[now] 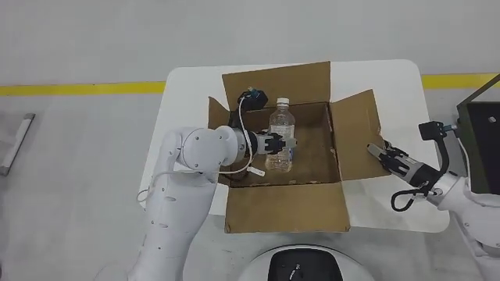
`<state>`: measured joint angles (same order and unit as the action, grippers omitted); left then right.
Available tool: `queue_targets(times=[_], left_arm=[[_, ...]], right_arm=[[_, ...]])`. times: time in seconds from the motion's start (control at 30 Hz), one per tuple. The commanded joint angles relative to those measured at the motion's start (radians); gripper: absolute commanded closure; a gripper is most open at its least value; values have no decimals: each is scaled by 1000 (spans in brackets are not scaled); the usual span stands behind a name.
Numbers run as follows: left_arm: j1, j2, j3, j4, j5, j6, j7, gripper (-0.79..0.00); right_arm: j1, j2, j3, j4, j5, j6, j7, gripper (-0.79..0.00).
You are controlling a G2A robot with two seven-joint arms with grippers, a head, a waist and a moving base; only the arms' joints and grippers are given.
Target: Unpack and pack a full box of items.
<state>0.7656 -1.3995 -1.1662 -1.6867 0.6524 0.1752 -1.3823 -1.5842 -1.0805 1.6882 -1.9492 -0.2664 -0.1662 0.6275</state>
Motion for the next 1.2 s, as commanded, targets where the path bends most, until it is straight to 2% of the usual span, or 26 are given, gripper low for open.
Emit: queue_targets(times=[0.0,0.2,0.5,1.1,1.13,1.17], left_arm=[[8,2,8,19,23,19,6,0],[4,2,34,117,28,102,14,0],[-31,3,48,263,49,179,53,0],[-96,0,101,435,66,222,69,0],[-97,1,103,438,66,222,72,-40],[-98,1,104,444,68,222,74,-126]], right_arm=[[2,0,-3,0,0,0,1,0],[8,2,-3,-4,8,1,-1,0],[0,5,12,-44,33,-10,9,0],[-7,13,17,-136,61,-35,49,0],[-7,13,19,-140,60,-36,51,0],[-7,14,19,-145,62,-36,53,0]])
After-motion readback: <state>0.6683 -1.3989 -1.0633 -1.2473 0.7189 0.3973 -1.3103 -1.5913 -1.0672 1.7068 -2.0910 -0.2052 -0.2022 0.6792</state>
